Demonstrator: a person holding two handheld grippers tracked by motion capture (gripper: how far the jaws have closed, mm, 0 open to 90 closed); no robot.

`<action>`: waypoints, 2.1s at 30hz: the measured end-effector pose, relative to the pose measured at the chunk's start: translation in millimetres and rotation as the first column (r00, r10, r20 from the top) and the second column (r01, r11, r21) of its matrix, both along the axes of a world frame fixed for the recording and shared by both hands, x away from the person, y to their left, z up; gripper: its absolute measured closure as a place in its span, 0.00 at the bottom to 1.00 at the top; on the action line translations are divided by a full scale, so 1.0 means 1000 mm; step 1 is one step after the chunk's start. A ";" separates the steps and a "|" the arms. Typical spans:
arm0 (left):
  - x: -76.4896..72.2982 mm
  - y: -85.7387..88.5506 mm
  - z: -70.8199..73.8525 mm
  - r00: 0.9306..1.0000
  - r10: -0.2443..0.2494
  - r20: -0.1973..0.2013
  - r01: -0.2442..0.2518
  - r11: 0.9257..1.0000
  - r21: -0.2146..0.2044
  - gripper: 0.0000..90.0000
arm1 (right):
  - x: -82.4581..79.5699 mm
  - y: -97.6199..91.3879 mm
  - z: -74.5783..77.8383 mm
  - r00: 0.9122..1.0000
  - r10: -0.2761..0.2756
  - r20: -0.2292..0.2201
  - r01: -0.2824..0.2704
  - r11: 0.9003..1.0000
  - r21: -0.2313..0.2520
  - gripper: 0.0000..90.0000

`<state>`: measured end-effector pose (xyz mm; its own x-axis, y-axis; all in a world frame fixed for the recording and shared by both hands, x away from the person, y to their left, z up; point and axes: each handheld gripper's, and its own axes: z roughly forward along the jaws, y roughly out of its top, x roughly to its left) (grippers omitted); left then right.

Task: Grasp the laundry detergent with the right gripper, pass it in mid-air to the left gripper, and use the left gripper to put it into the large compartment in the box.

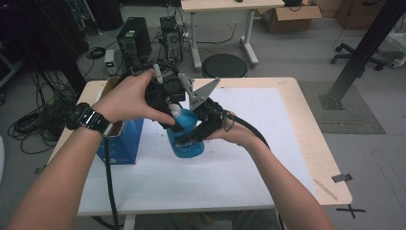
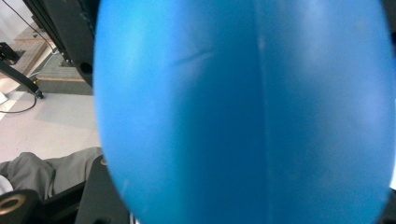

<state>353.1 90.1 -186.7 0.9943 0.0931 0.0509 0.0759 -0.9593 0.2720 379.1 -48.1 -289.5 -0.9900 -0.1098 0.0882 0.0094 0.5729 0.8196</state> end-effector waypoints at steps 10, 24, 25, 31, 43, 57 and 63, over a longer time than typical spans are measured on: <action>0.000 -0.003 0.003 1.000 0.029 -0.008 -0.029 1.000 0.010 0.42 | 0.001 -0.001 0.000 1.000 0.006 -0.015 -0.006 1.000 0.008 0.46; 0.006 0.002 0.013 0.989 0.144 -0.010 -0.144 0.988 0.054 0.42 | 0.009 -0.018 -0.005 0.996 -0.094 0.000 0.094 0.994 -0.054 0.12; 0.007 0.003 0.014 0.989 0.149 -0.007 -0.148 0.987 0.062 0.42 | 0.009 -0.018 -0.005 0.996 -0.094 0.000 0.094 0.994 -0.054 0.12; 0.010 0.013 0.032 0.963 0.270 0.007 -0.270 0.960 0.072 0.42 | 0.015 -0.042 -0.010 0.987 -0.147 0.072 0.158 0.969 -0.190 0.09; 0.024 0.048 0.062 0.791 0.612 0.017 -0.612 0.790 0.030 0.42 | 0.016 -0.111 -0.017 0.967 -0.195 0.162 0.247 0.868 -0.430 0.10; 0.035 0.107 0.098 0.445 0.895 -0.003 -0.895 0.445 -0.010 0.42 | 0.011 -0.182 -0.024 0.941 -0.266 0.208 0.338 0.750 -0.569 0.11; 0.039 0.131 0.102 0.345 0.938 -0.007 -0.938 0.345 -0.032 0.42 | 0.010 -0.197 -0.022 0.932 -0.290 0.217 0.363 0.735 -0.573 0.12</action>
